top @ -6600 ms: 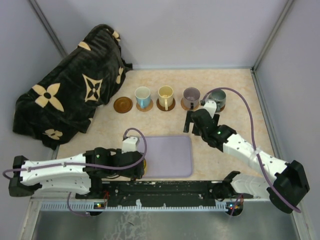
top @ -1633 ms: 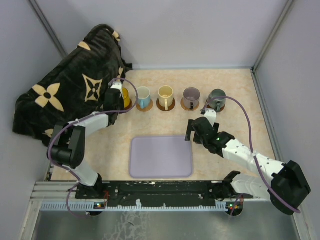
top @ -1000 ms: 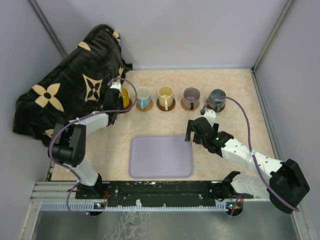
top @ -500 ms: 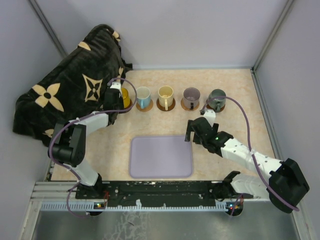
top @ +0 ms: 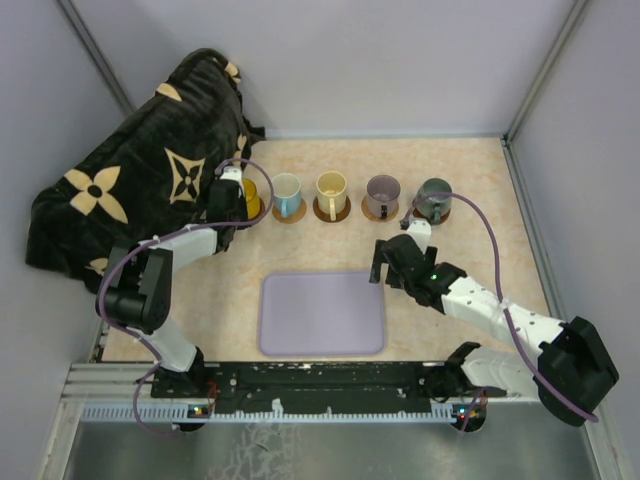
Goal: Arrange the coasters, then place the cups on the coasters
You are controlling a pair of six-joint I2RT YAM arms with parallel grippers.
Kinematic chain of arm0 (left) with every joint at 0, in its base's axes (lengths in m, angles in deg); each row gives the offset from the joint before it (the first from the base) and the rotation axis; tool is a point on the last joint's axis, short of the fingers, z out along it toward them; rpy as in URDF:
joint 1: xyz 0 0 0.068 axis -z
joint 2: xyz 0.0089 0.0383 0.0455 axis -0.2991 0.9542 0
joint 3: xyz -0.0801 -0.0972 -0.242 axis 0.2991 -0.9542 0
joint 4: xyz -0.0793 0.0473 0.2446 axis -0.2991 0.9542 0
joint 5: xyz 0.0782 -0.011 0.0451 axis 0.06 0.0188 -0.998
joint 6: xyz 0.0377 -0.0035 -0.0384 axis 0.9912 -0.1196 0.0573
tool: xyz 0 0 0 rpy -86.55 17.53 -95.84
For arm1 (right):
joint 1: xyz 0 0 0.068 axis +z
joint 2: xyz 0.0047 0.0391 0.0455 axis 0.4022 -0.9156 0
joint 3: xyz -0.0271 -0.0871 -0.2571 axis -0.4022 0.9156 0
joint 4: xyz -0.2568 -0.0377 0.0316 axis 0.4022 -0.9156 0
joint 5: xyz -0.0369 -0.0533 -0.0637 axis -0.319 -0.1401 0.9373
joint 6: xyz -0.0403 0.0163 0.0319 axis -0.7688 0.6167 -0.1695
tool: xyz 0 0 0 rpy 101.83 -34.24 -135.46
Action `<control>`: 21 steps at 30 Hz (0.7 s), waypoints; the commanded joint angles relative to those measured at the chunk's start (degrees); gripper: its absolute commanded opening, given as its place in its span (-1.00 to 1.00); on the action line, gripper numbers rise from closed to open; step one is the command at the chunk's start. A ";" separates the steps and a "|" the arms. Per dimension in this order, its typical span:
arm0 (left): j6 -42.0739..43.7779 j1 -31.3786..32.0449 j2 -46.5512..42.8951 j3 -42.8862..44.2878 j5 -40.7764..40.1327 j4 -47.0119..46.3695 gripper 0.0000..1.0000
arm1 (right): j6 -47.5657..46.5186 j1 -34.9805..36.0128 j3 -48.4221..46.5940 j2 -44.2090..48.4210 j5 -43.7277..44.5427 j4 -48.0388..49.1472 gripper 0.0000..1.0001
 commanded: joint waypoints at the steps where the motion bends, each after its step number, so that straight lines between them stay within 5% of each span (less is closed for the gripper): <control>1: -1.04 -0.48 -1.16 0.39 0.44 -4.63 -1.00 | 0.10 -0.39 -2.47 -0.42 0.62 1.95 0.91; 11: -1.68 -0.48 -1.55 -0.80 0.15 -4.10 -0.99 | 0.13 -0.46 -2.33 -0.91 0.18 2.37 0.91; 21: -1.04 -0.44 -1.50 -1.56 -1.12 -3.69 -0.76 | 0.28 -0.46 -1.94 -1.06 -0.32 2.52 0.91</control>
